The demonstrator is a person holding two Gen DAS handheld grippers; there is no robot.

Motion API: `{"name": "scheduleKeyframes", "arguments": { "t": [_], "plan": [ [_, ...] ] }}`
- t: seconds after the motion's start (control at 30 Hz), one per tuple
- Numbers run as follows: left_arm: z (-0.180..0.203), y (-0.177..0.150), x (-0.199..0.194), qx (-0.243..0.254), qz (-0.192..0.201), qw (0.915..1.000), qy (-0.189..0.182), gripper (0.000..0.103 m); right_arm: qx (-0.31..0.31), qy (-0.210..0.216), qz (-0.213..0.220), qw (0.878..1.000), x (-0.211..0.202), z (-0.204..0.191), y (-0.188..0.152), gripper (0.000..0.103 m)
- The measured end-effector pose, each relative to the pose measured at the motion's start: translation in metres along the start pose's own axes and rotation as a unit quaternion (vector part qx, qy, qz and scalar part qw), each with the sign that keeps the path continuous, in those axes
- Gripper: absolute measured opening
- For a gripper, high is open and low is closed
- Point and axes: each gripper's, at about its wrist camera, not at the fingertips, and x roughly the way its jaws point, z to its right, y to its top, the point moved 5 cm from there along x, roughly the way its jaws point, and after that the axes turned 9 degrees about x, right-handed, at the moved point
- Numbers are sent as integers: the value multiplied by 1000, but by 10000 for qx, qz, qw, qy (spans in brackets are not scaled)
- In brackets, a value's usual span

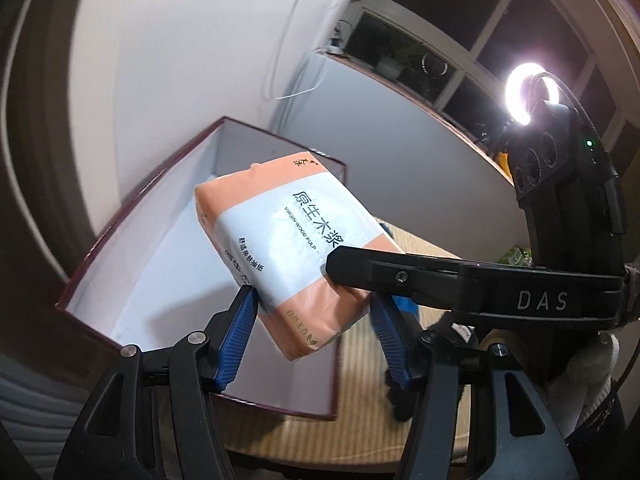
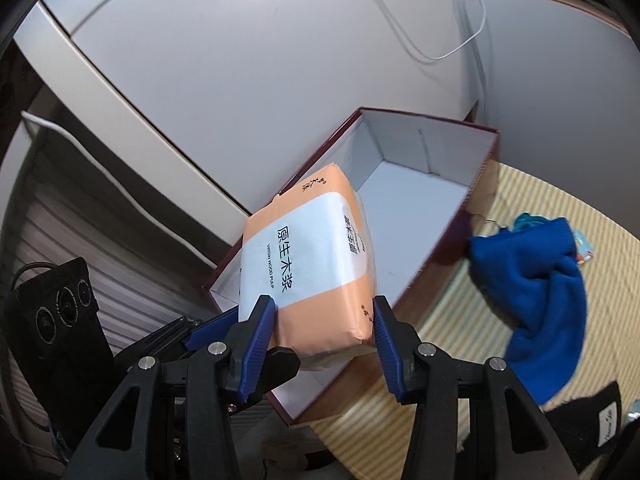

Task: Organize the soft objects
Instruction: 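Carry the tissue pack into the white shoebox and open both grippers, then move both grippers back over the black knit glove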

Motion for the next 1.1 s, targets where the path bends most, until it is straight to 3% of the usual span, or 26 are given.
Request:
{"name": "scheduleKeyframes", "arguments": {
  "t": [0.27, 0.43, 0.57, 0.87, 1.1],
  "plan": [
    [-14, -6, 5, -75, -74, 9998, 161, 57, -54, -99, -11, 9999, 15, -4, -1, 47],
    [-20, -9, 1, -144, -66, 9997, 210, 57, -99, -209, 169, 9996, 5, 1, -4, 57],
    [-18, -9, -3, -146, -11, 9997, 203, 57, -58, -198, 309, 9993, -8, 10, -8, 58],
    [9, -10, -9, 24, 85, 9999, -47, 64, -13, -245, 652, 9976, -66, 44, -33, 61],
    [57, -22, 3, 435, -29, 9980, -468, 67, 516, -369, 987, 9931, -131, 105, -66, 62]
  ]
}}
